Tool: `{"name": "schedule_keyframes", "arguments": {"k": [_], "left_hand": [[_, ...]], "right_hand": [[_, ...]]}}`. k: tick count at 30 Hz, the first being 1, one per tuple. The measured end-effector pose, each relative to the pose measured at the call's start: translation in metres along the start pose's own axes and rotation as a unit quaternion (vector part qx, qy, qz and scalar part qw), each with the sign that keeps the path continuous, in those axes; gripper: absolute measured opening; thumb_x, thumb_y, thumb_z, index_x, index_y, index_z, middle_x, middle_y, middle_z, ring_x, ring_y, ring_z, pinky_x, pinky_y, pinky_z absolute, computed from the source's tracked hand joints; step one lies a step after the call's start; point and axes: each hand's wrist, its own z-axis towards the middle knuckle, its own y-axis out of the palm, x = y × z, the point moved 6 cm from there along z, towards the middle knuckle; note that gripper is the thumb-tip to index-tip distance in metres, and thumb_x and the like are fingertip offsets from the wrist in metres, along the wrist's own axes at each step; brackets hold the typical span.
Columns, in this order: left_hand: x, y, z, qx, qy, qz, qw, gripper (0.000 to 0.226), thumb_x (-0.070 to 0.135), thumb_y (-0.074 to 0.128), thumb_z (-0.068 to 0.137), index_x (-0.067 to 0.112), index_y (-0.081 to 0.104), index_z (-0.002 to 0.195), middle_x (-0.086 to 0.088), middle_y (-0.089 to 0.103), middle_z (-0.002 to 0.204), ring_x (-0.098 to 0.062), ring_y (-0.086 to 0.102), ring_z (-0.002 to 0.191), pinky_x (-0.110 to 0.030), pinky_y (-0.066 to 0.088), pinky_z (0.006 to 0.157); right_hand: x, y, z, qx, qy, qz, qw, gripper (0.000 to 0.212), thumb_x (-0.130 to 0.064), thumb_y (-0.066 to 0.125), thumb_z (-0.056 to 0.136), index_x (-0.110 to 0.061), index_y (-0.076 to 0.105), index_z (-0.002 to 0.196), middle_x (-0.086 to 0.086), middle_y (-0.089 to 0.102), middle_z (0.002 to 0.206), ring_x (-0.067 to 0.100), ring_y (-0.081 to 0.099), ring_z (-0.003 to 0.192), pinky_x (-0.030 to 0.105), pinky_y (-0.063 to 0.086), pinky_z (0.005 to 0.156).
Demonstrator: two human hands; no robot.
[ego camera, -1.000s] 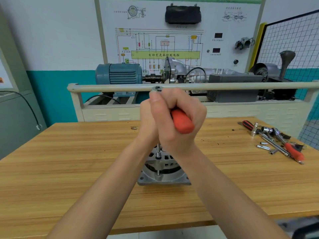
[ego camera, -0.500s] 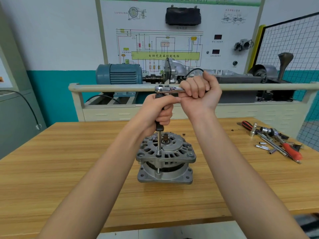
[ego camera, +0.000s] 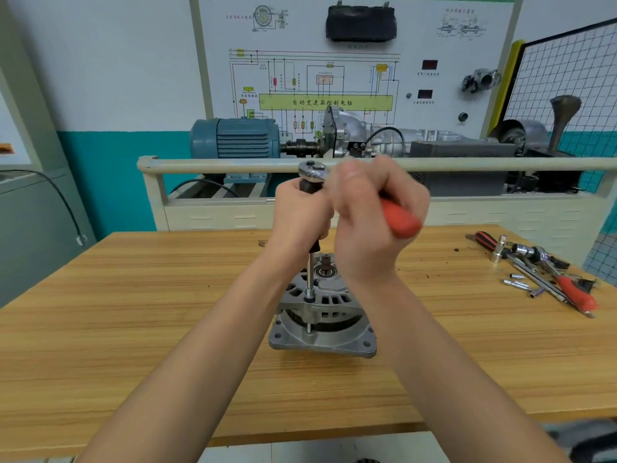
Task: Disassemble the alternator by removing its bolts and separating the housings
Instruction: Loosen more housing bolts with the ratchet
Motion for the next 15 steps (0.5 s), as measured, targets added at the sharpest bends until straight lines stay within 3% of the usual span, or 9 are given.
{"name": "schedule_keyframes", "arguments": {"k": [1, 4, 7, 10, 12, 15], "left_hand": [[0.001, -0.001, 0.0, -0.004, -0.009, -0.016, 1.0, 0.033, -0.004, 0.056, 0.087, 0.011, 0.042, 0.061, 0.001, 0.041, 0.047, -0.014, 0.032, 0.038, -0.019, 0.03, 0.04], [-0.003, 0.0, 0.003, -0.099, -0.035, -0.075, 0.992, 0.04, -0.003, 0.059, 0.083, 0.015, 0.039, 0.055, 0.004, 0.034, 0.041, -0.011, 0.027, 0.036, -0.019, 0.025, 0.04], [-0.005, 0.005, 0.001, -0.202, -0.065, -0.073, 0.974, 0.033, 0.01, 0.062, 0.076, 0.017, 0.045, 0.049, 0.001, 0.036, 0.042, -0.013, 0.032, 0.037, -0.021, 0.029, 0.043], [-0.006, 0.01, 0.001, -0.221, -0.089, -0.046, 0.97, 0.043, 0.011, 0.062, 0.082, 0.019, 0.04, 0.045, 0.005, 0.029, 0.037, -0.01, 0.023, 0.032, -0.02, 0.02, 0.041], [-0.007, 0.009, 0.002, -0.191, -0.093, -0.033, 0.977, 0.052, 0.009, 0.056, 0.089, 0.02, 0.036, 0.043, 0.006, 0.025, 0.035, -0.008, 0.017, 0.031, -0.019, 0.014, 0.039], [-0.009, 0.005, 0.005, -0.135, -0.073, -0.036, 0.987, 0.051, 0.005, 0.053, 0.089, 0.019, 0.032, 0.045, 0.005, 0.022, 0.037, -0.01, 0.015, 0.032, -0.017, 0.014, 0.039]], "right_hand": [[-0.001, -0.012, 0.005, 0.041, -0.002, 0.022, 0.999, 0.039, -0.006, 0.052, 0.075, -0.027, 0.038, 0.046, -0.015, 0.035, 0.044, 0.006, 0.031, 0.041, 0.023, 0.025, 0.051], [0.014, -0.037, 0.024, 0.101, 0.117, 0.189, 0.97, 0.047, -0.003, 0.043, 0.079, -0.024, 0.035, 0.038, -0.008, 0.027, 0.035, 0.008, 0.021, 0.036, 0.024, 0.023, 0.044], [0.045, -0.062, 0.028, 0.203, 0.243, 0.337, 0.887, 0.045, -0.009, 0.043, 0.078, -0.018, 0.033, 0.035, -0.004, 0.023, 0.031, 0.012, 0.01, 0.038, 0.021, 0.02, 0.04], [0.067, -0.074, 0.027, 0.28, 0.298, 0.384, 0.828, 0.043, -0.009, 0.043, 0.078, -0.016, 0.03, 0.038, -0.004, 0.021, 0.032, 0.011, 0.014, 0.031, 0.021, 0.017, 0.039], [0.065, -0.073, 0.027, 0.279, 0.29, 0.358, 0.843, 0.043, -0.01, 0.043, 0.079, -0.016, 0.031, 0.038, -0.004, 0.021, 0.032, 0.011, 0.02, 0.029, 0.021, 0.019, 0.039], [0.045, -0.06, 0.027, 0.206, 0.234, 0.358, 0.88, 0.047, -0.01, 0.041, 0.082, -0.018, 0.033, 0.036, -0.004, 0.024, 0.033, 0.012, 0.018, 0.032, 0.023, 0.021, 0.04]]}}
